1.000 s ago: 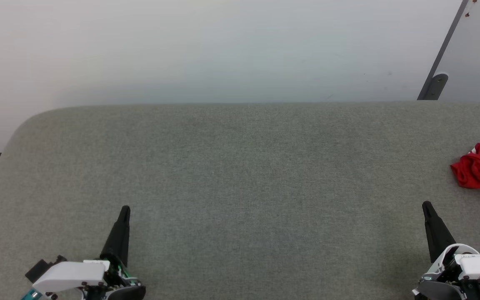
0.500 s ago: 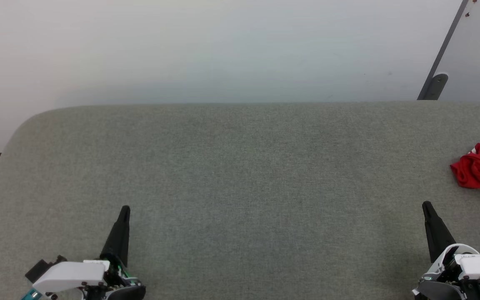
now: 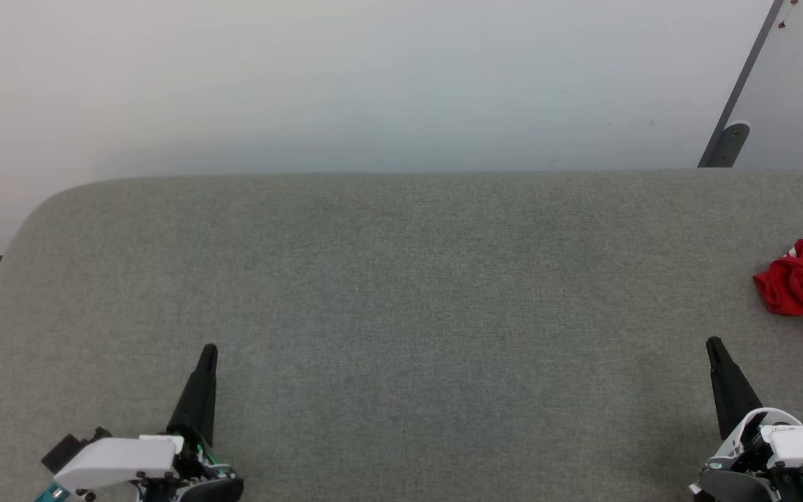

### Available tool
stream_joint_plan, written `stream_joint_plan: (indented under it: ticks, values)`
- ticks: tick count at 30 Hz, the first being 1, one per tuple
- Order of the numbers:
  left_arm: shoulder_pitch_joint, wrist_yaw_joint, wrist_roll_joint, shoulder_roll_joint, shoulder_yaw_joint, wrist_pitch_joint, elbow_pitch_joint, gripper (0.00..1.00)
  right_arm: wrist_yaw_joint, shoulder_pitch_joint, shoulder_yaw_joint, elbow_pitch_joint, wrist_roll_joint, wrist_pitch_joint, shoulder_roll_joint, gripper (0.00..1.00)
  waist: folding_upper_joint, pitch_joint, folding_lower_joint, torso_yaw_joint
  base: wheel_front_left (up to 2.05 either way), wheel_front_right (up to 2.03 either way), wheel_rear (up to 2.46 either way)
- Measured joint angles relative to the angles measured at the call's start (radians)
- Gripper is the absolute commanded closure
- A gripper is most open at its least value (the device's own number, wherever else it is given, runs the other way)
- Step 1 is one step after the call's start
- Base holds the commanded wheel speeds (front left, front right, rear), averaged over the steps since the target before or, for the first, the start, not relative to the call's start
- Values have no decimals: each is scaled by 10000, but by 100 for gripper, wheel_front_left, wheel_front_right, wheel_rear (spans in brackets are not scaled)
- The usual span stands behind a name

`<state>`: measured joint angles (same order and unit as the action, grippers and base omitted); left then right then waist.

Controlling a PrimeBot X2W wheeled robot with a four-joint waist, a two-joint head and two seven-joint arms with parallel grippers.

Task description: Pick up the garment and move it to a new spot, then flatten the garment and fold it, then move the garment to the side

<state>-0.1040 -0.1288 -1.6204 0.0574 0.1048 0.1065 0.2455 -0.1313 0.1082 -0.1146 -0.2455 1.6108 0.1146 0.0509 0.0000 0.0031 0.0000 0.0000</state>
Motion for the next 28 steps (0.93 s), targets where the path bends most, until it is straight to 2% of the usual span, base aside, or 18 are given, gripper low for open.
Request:
stream_joint_plan:
  ticks: [28]
  values:
    - [-3,0,13,-17,27,35,2,100,0,0,0,0,0,0,0,100,0,0,0,0,0,0,0]
